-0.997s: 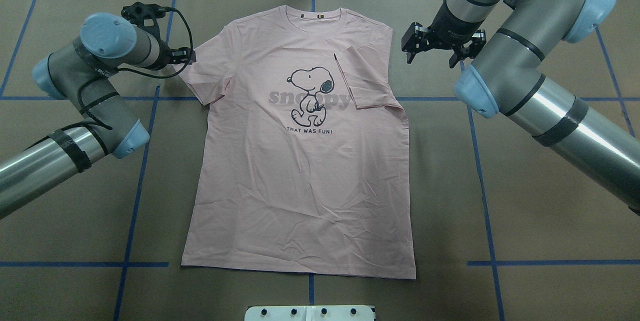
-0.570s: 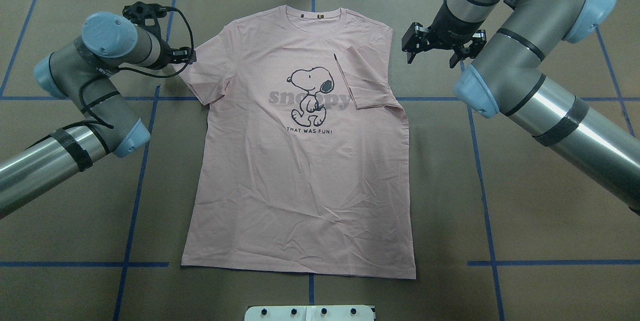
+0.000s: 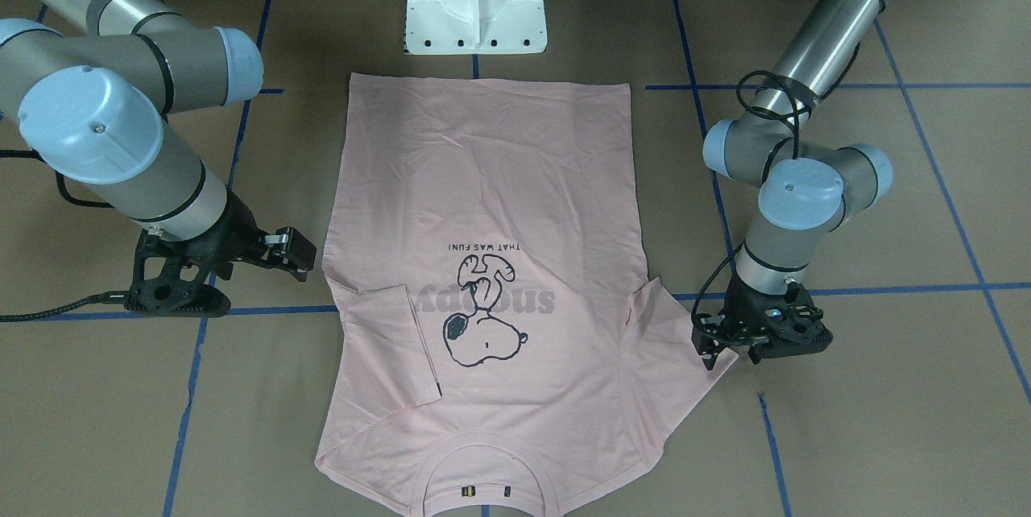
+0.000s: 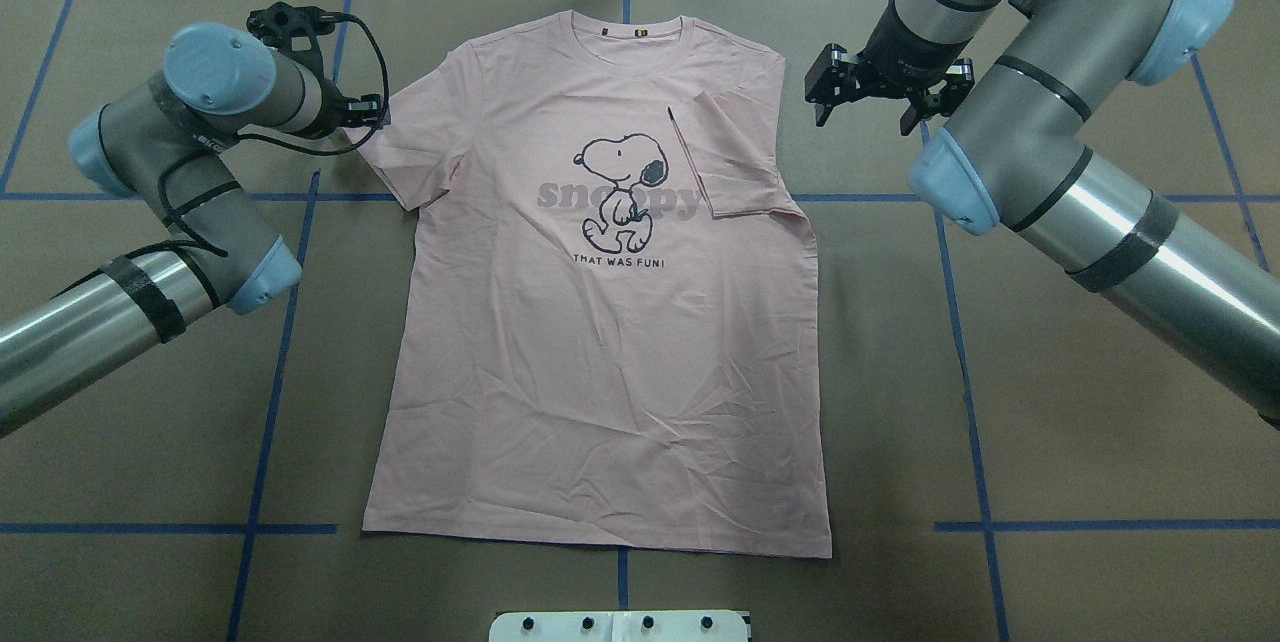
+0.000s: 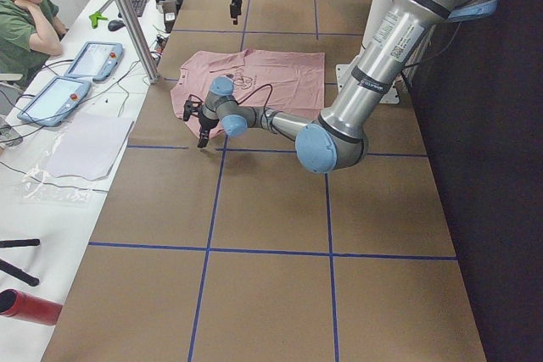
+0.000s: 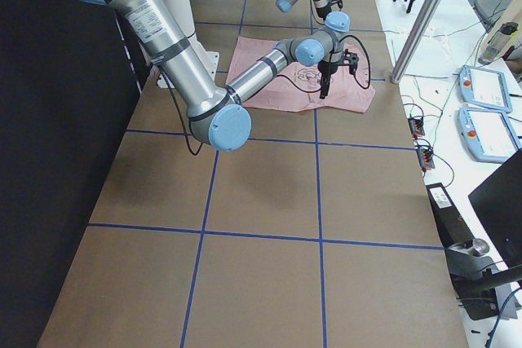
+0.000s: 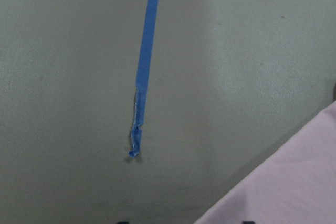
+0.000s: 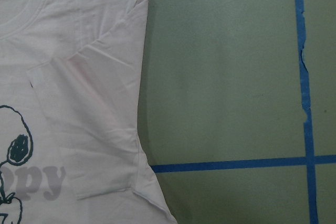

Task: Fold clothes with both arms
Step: 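Release the sleeve and raise the right gripper while the left arm moves in, then fold the sleeve nearest the left gripper inward toward the shirt center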

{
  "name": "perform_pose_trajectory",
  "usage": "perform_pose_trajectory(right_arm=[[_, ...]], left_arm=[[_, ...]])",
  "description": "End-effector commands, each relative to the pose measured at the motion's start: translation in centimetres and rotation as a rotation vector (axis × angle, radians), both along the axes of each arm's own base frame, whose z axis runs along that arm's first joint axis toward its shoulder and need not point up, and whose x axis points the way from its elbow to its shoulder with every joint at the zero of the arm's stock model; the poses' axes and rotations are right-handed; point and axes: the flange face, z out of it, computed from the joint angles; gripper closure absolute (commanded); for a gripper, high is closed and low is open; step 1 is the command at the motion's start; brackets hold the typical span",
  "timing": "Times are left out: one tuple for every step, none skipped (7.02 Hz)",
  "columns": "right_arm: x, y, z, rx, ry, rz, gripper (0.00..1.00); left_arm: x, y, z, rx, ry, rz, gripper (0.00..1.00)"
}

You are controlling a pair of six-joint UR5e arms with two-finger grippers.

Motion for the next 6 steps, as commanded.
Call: perform_pose_trajectory(right_arm=[[0.1, -0.1, -0.1, 0.001, -0.001, 0.001, 0.00], [0.1, -0.1, -0.1, 0.001, -0.001, 0.001, 0.00], [0.1, 0.0, 0.0, 0.000, 0.000, 0.001, 0.00], [0.1, 0.0, 0.0, 0.000, 0.000, 0.001, 0.00], [0.2, -0.1, 0.0, 0.000, 0.000, 0.003, 0.00], [0.2, -0.1, 0.0, 0.000, 0.000, 0.003, 0.00]], left_arm=[[0.0, 0.0, -0.1, 0.001, 0.002, 0.002, 0.93], [0.0, 0.1, -0.1, 0.000, 0.003, 0.004, 1.00], [0.0, 0.1, -0.6, 0.001, 0.005, 0.005, 1.00], [0.1, 0.5, -1.6, -0.004, 0.031, 0.032, 1.00], [0.1, 1.2, -3.8, -0.022, 0.063, 0.070, 1.00], [0.3, 1.1, -7.9, -0.042, 0.060, 0.069, 1.00]])
